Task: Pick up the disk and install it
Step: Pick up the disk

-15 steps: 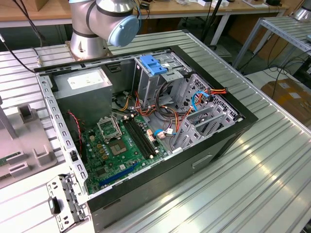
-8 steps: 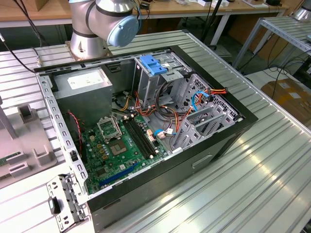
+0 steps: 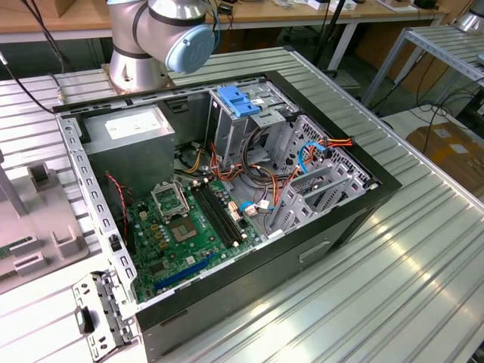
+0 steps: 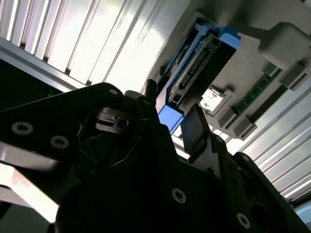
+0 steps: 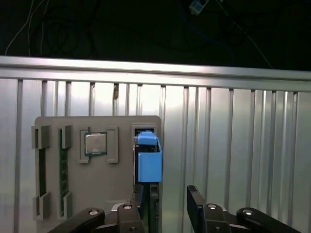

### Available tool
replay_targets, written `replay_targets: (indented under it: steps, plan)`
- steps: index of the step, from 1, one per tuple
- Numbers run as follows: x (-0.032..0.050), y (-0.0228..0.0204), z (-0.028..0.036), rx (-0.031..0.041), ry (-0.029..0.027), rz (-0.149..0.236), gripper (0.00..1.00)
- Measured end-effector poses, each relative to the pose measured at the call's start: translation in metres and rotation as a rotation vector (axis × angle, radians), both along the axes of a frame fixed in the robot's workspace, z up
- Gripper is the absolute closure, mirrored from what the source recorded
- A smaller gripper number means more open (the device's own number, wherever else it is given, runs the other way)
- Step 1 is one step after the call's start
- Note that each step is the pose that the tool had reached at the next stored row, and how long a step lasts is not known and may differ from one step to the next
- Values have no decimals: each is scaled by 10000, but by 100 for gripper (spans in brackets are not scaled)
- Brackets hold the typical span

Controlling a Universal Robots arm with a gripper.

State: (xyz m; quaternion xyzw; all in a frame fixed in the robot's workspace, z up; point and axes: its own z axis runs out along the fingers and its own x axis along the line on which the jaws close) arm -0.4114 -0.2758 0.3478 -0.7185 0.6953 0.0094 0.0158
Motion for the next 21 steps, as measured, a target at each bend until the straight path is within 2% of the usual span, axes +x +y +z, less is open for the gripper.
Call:
replay_targets:
  steps: [3, 7, 10, 13, 18, 21]
  plan:
    - [1, 35, -35, 4, 0, 3, 52]
    - [-12, 33, -40, 4, 0, 13, 52]
    - [-40, 13, -45, 4, 0, 36, 52]
    - [-48, -30, -52, 4, 0, 76, 52]
    - [-60, -154, -74, 5, -3, 122, 52]
    - [-63, -155, -134, 7, 0, 163, 52]
